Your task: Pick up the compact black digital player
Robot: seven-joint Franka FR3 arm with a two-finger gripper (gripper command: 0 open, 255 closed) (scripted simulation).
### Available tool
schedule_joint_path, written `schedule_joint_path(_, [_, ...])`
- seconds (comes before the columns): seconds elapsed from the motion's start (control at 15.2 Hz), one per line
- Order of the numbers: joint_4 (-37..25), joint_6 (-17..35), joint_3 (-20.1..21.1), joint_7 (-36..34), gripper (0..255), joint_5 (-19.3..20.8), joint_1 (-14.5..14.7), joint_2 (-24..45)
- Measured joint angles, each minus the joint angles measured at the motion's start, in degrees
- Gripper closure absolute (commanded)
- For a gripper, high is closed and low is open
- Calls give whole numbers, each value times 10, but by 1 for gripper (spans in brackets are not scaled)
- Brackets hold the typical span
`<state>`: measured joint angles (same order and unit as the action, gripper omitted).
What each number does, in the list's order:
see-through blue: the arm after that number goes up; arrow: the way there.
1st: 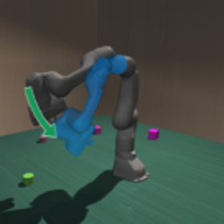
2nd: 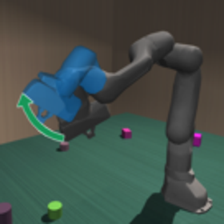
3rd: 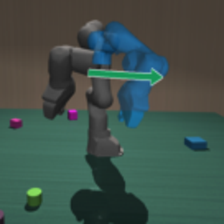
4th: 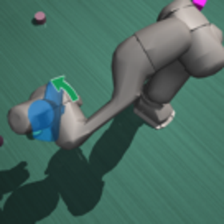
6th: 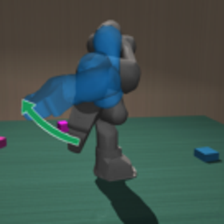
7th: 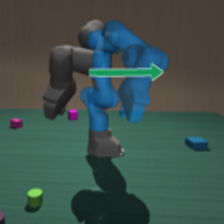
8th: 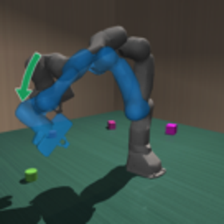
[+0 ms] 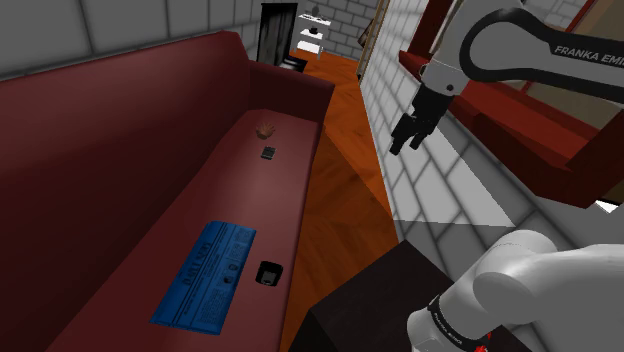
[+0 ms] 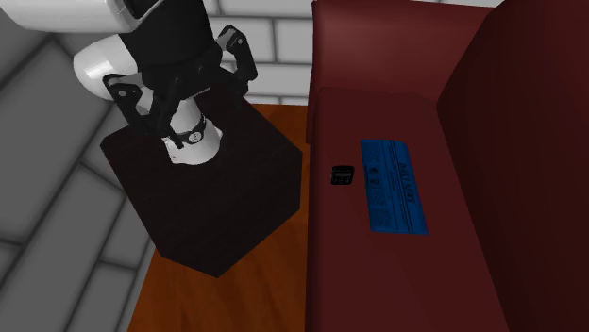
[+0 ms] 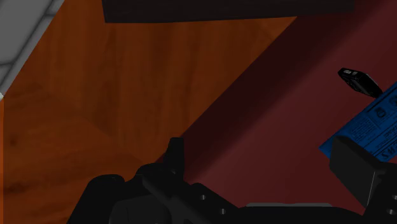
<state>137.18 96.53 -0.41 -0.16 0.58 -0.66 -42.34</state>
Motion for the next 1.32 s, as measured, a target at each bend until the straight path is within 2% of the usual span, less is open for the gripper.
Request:
schedule_joint_path(0.26, [26,27,18,-25,0,-14,7,1])
schedule_joint_path(0.73, [124,145,73,-97,0,-56,28,17])
schedule_joint_path(1.32, [172,323,164,-204,0,-110,60,138])
